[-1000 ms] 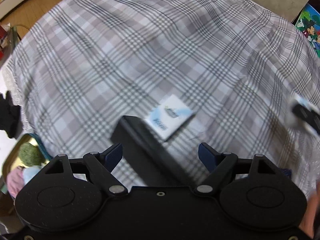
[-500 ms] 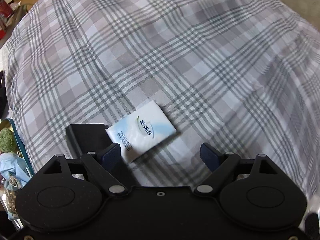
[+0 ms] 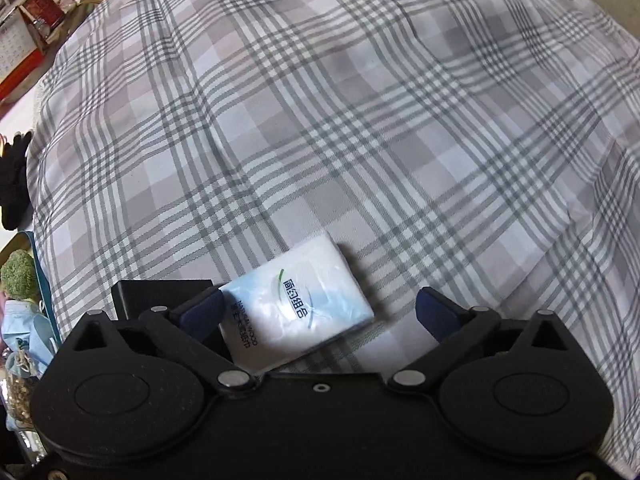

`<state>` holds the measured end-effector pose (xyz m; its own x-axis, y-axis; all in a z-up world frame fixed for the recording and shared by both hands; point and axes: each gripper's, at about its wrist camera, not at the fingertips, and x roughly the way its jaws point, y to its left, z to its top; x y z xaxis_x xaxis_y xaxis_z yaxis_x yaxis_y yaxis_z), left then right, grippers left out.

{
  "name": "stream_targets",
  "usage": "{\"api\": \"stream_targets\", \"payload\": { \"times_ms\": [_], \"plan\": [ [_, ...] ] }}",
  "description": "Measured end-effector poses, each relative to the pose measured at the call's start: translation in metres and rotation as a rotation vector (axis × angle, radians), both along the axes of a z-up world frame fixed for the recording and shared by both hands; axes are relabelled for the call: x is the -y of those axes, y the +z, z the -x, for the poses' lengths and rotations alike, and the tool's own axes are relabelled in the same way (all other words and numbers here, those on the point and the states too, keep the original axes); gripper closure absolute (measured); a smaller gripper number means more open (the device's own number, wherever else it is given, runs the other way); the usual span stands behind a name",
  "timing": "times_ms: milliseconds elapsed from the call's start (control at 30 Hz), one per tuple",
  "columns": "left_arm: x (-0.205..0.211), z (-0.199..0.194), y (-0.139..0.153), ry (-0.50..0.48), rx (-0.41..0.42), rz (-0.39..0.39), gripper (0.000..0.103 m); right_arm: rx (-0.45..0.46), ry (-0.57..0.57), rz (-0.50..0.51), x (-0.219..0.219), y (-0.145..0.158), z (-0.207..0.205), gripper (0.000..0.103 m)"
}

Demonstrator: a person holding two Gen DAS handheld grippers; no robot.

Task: Organize soft objects
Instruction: 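Grasp the second white tissue pack with the left tool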

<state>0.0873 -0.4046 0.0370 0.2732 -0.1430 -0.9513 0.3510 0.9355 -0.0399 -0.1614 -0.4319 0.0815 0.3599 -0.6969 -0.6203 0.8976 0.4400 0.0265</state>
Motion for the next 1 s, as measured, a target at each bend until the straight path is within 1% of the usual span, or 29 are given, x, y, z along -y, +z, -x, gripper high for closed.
{"api": "stream_targets", "payload": {
  "times_ms": [67,133,200,367,500,633,767,867,1000],
  "plan": [
    [0.000,-0.001,0.000,0.004,0.016,0.001,0.004,-0.001,0.000,-0.001,0.000,-0.001,0.000,0.032],
    [-0.001,-0.005,-0.004,0.040,0.013,-0.014,0.004,0.003,0.003,-0.008,0.001,-0.001,0.001,0.032],
    [-0.003,-0.007,-0.008,0.067,0.009,-0.010,0.004,0.002,0.003,-0.006,0.001,-0.002,0.000,0.032],
    [0.000,-0.003,-0.009,0.058,0.024,-0.035,0.004,0.000,0.014,-0.013,0.003,-0.004,-0.001,0.032],
    [0.000,-0.005,-0.009,0.072,0.002,-0.033,0.004,0.004,0.015,-0.011,0.003,-0.004,0.000,0.032],
    [-0.002,-0.005,-0.007,0.091,0.002,-0.013,0.004,0.008,0.015,-0.011,0.003,-0.004,0.001,0.032],
    [0.005,-0.010,-0.014,0.103,-0.002,-0.054,0.004,0.005,0.017,-0.010,0.003,-0.004,0.001,0.032],
    [0.013,-0.010,-0.014,0.066,0.014,-0.053,0.004,0.006,0.017,-0.008,0.002,-0.005,0.001,0.032],
    [0.026,0.003,-0.008,-0.079,0.053,-0.017,0.004,0.004,0.017,-0.009,0.002,-0.005,0.001,0.032]
  ]
}}
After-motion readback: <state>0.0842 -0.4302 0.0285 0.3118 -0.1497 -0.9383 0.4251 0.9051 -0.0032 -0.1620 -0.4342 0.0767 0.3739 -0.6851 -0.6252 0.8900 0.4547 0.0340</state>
